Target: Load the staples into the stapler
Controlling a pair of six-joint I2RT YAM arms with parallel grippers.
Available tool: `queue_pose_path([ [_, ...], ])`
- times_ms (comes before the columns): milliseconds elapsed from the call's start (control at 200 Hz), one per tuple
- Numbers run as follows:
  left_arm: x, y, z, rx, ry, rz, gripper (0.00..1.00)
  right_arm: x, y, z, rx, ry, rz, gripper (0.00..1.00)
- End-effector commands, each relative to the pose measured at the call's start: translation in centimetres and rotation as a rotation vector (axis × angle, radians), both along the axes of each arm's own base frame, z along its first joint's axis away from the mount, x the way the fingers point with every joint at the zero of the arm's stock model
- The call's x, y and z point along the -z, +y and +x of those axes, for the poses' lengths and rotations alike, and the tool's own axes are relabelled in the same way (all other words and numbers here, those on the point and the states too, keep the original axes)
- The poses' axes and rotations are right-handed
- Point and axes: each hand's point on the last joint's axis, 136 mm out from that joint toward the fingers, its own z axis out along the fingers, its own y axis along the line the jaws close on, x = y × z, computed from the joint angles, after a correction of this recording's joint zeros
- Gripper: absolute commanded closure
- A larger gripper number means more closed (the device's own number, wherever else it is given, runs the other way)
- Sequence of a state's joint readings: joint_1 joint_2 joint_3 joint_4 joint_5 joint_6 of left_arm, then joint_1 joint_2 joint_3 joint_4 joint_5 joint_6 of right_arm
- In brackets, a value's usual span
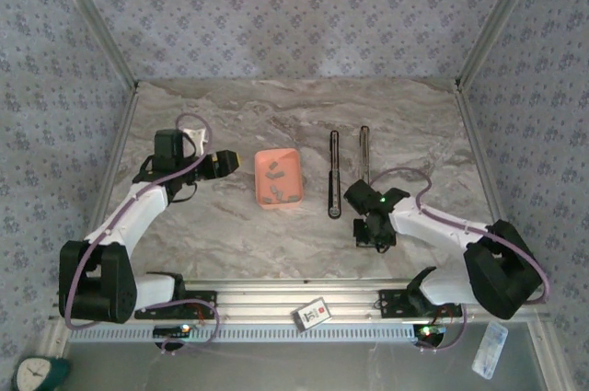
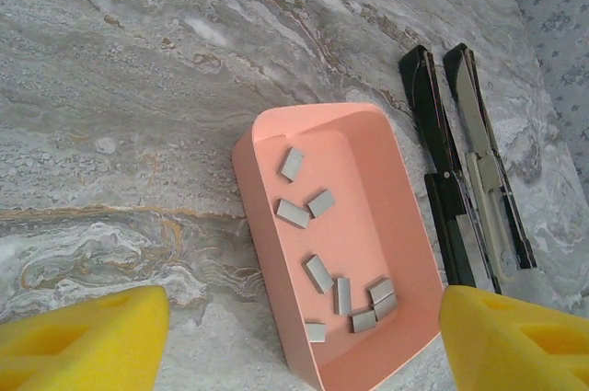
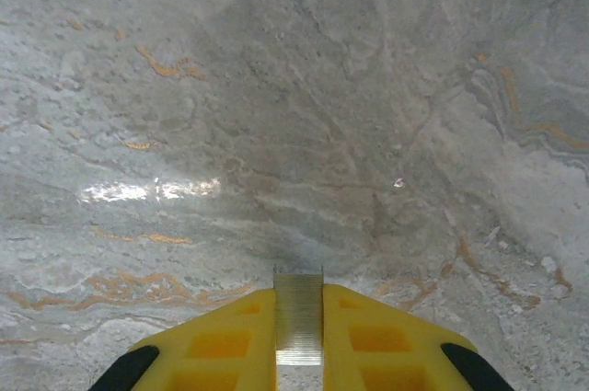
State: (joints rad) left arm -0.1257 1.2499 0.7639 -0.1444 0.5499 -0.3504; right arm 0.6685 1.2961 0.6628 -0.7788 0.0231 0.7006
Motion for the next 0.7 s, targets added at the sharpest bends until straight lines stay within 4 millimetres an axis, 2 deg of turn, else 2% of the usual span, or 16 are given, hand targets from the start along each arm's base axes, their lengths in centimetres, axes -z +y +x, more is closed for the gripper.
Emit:
queue_pose_path([
  [0, -0.2, -0.2, -0.1, 0.012, -0.017, -0.007, 0.23, 0.7, -0.6, -0.9, -0.006, 0.05, -0.012, 0.82],
  [255, -0.2, -0.3, -0.2, 0.012, -0.015, -0.004, 0.23, 0.8, -0.5, -1.2, -0.005, 0.085, 0.011, 0.79],
  [425, -0.2, -0.3, -0.2, 0.014, -0.014, -0.005, 0.23, -0.3, -1.0, -1.0, 0.004, 0.093, -0.02, 0.65],
  [535, -0.2, -0.3, -0.2, 0.012, -0.015, -0.006, 0.23, -1.3, -1.1, -0.5, 0.009, 0.085, -0.028, 0.64],
  [695, -0.3, -0.3, -0.2, 0.012, -0.017, -0.006, 0.23, -1.3, -0.7, -0.4, 0.006, 0.11, -0.02, 0.65],
])
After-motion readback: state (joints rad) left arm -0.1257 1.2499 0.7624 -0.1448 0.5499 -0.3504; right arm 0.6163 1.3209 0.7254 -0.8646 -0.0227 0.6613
